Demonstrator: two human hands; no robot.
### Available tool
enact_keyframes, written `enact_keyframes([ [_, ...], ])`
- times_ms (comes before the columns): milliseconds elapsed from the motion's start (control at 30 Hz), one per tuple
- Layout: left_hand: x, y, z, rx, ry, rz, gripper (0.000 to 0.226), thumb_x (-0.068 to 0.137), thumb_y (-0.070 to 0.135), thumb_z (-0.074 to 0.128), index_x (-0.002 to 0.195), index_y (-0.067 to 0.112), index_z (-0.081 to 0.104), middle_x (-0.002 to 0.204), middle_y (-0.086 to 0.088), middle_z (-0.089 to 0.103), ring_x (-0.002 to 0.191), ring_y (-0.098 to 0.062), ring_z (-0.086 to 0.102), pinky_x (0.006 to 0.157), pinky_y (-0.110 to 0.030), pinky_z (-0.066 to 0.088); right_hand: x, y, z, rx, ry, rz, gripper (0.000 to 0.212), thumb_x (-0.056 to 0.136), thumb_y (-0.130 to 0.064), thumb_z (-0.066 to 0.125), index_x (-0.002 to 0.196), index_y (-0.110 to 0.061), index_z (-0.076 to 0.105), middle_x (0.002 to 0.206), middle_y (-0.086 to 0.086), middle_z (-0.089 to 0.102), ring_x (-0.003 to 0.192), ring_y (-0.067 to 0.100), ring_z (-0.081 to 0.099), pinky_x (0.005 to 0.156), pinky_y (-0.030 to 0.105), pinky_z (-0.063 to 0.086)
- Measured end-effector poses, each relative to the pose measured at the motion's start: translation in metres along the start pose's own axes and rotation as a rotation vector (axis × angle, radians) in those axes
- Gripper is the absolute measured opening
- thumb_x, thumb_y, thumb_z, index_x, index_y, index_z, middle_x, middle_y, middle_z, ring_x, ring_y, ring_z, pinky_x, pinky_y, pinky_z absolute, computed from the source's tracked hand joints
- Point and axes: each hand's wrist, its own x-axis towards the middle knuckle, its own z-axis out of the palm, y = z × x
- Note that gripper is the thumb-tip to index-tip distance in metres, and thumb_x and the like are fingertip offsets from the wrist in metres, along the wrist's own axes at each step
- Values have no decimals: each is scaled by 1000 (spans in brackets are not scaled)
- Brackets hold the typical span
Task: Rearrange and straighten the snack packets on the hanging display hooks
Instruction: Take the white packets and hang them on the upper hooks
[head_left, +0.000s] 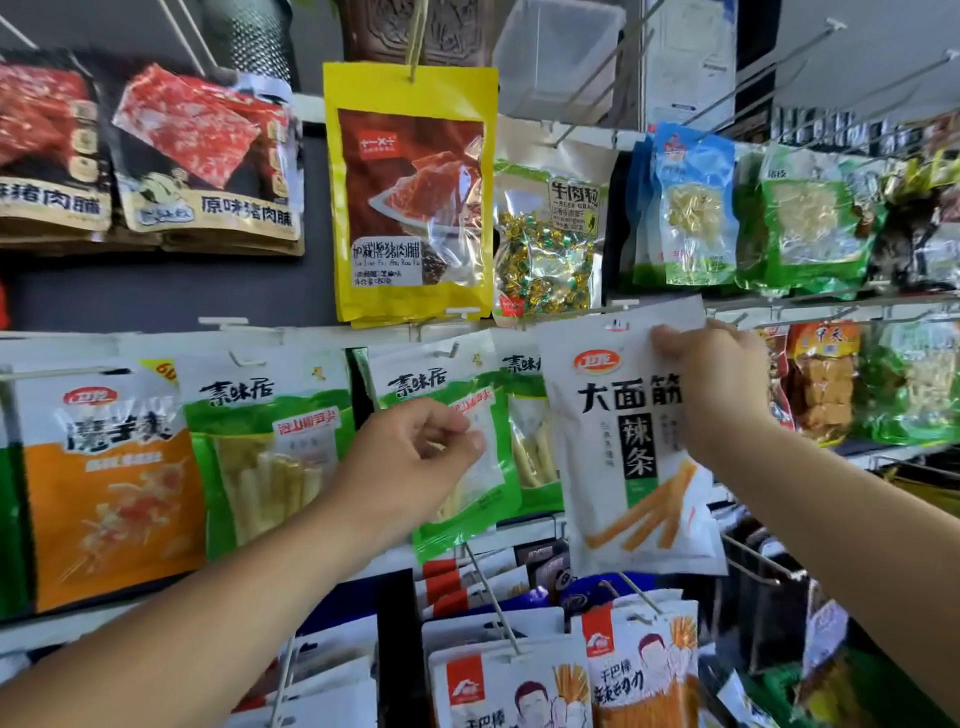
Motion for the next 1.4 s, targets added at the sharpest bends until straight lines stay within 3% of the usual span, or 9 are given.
enact_keyframes([
  [133, -7, 19, 8, -143, -62, -67, 47, 81, 49, 81, 120, 25, 70, 108, 9, 77, 101, -10, 74, 93, -42, 62, -28, -10, 6, 4, -199, 41, 6, 92, -4, 71, 91, -10, 68, 79, 13, 77, 64, 31, 74, 69, 48, 63],
  [200, -12, 22, 10, -281, -40, -123, 37, 83, 44, 81, 115, 25, 73, 105, 6, 80, 98, -15, 77, 95, -49, 60, -44, 0, 18, -53, -361, 97, 16, 93, -8, 72, 108, -4, 72, 85, 16, 81, 66, 31, 78, 60, 40, 63],
  [300, -21, 12, -1, -339, 110, -155, 16, 89, 28, 78, 104, 21, 77, 96, 6, 82, 93, -19, 78, 95, -52, 59, -63, 16, 38, -111, -549, 120, 22, 101, -26, 66, 95, -6, 75, 78, 5, 80, 64, 20, 77, 62, 28, 56],
  [433, -33, -8, -34, -174, 180, -96, 12, 89, 27, 79, 101, 25, 76, 98, 16, 81, 96, -6, 75, 100, -37, 55, -37, 38, 68, -200, -390, 55, 42, 103, -41, 58, 104, -3, 74, 104, 22, 75, 89, 37, 69, 83, 49, 55],
  [633, -26, -18, -69, -171, 263, -115, 10, 86, 25, 82, 95, 21, 79, 87, 16, 81, 83, -2, 77, 76, -24, 56, -3, 51, 128, -463, -454, -25, 80, 89, -47, 78, 152, -13, 43, 149, 13, 54, 130, 31, 56, 105, 42, 47],
  [833, -20, -27, -79, -175, 249, -120, 9, 85, 26, 82, 93, 24, 78, 84, 21, 80, 77, 4, 75, 67, -18, 52, 22, 55, 145, -359, -327, -17, 51, 79, -34, 90, 116, -14, 61, 101, 3, 69, 79, 18, 65, 58, 28, 46],
  [1000, -23, -27, -81, -138, 266, -118, 6, 86, 26, 81, 90, 23, 78, 76, 21, 79, 63, 8, 71, 51, -9, 47, 11, 59, 140, -446, -224, -346, 30, 84, -24, 83, 85, -15, 55, 90, 3, 56, 69, 12, 49, 63, 32, 38],
  [1233, -29, -17, -82, -35, 258, -109, 8, 91, 28, 77, 96, 33, 75, 96, 22, 76, 93, 1, 70, 78, -20, 52, -10, 42, 149, -129, -465, 101, 19, 99, -6, 65, 99, -25, 64, 110, 13, 71, 100, 30, 72, 92, 50, 62],
  [1400, -35, -7, -86, -23, 221, -45, 8, 91, 29, 76, 97, 33, 80, 92, 26, 78, 84, 11, 69, 73, -11, 48, -23, 18, 131, -140, -389, 45, 23, 92, -2, 69, 80, -21, 71, 89, 9, 75, 81, 26, 74, 82, 43, 64],
])
